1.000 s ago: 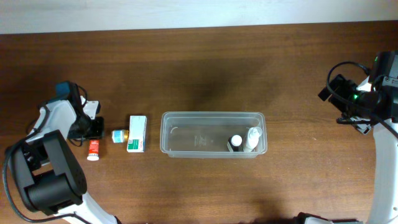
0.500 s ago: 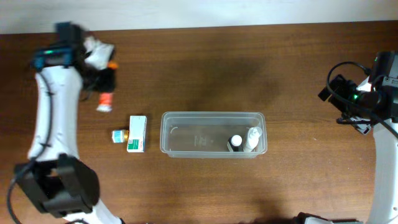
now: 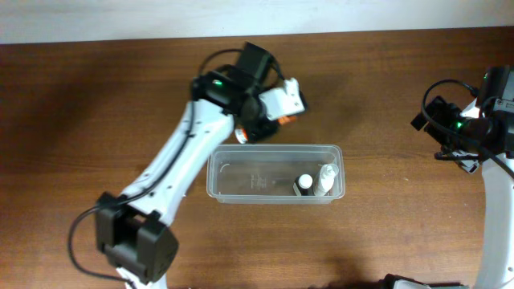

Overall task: Pack container
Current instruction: 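Place the orange tube lengthwise into the container with left gripper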

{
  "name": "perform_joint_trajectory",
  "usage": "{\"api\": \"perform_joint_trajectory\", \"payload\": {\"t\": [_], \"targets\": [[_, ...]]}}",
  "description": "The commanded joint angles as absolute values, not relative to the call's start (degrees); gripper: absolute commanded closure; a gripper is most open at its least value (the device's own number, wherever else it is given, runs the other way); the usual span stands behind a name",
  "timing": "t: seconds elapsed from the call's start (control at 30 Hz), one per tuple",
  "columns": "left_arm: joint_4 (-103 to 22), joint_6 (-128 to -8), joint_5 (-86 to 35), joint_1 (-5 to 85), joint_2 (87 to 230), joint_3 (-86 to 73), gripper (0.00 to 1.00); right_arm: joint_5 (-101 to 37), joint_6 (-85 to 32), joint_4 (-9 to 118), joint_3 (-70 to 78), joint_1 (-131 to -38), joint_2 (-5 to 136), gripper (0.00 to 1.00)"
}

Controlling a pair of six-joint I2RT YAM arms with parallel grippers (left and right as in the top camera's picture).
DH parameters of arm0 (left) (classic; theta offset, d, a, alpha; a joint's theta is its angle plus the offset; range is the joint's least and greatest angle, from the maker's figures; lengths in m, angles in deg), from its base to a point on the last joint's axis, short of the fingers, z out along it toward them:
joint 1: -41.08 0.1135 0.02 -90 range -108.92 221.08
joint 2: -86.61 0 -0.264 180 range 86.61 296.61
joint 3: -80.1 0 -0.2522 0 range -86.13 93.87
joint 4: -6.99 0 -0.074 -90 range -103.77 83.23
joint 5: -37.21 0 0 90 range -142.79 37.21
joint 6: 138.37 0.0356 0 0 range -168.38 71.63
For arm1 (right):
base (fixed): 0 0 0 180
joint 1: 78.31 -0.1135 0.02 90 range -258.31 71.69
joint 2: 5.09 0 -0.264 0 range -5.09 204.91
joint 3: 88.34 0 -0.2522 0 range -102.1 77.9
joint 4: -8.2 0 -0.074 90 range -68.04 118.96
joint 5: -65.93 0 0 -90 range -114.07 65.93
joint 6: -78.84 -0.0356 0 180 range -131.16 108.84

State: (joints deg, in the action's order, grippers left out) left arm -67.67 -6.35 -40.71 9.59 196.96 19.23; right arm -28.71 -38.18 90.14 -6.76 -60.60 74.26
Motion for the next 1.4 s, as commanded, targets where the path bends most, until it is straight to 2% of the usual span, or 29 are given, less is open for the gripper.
{"api": "perform_joint_trajectory", "payload": {"t": [0.0,0.37,0.8,0.9,1.0,1.07,1.13,1.2,1.37], "targets": [[-67.21,0.71,-40.1,7.43,200.76,19.66,1.0,-28.97,-38.45,90.08,-7.29,-60.25,74.35,0.02],[-64.52,1.84,-39.95,0.89,208.06,19.66,1.0,-28.97,-38.45,90.08,-7.29,-60.25,74.35,0.01],[-63.93,2.67,-39.88,-1.9,212.43,19.66,0.98,-28.97,-38.45,90.08,-7.29,-60.25,74.35,0.01],[-63.56,2.67,-39.86,-1.9,212.43,19.66,0.86,-28.97,-38.45,90.08,-7.29,-60.25,74.35,0.01],[-63.3,2.56,-39.88,-1.93,212.43,19.66,0.66,-28.97,-38.45,90.08,-7.29,-60.25,74.35,0.01],[-62.95,1.71,-39.93,-1.9,212.43,19.66,0.64,-28.97,-38.45,90.08,-7.29,-60.25,74.35,0.01],[-62.43,0.07,-40.12,-1.9,212.39,19.82,0.48,-28.97,-38.45,90.08,-7.29,-60.25,74.35,0.01],[-62.45,-1.98,-40.12,-1.9,212.39,20.6,0.44,-28.97,-38.45,90.08,-7.29,-60.25,74.35,0.01],[-63.15,-8.93,-41.76,-1.88,212.37,25.98,0.44,-29.0,-38.45,90.08,-7.29,-60.25,74.35,0.01]]}}
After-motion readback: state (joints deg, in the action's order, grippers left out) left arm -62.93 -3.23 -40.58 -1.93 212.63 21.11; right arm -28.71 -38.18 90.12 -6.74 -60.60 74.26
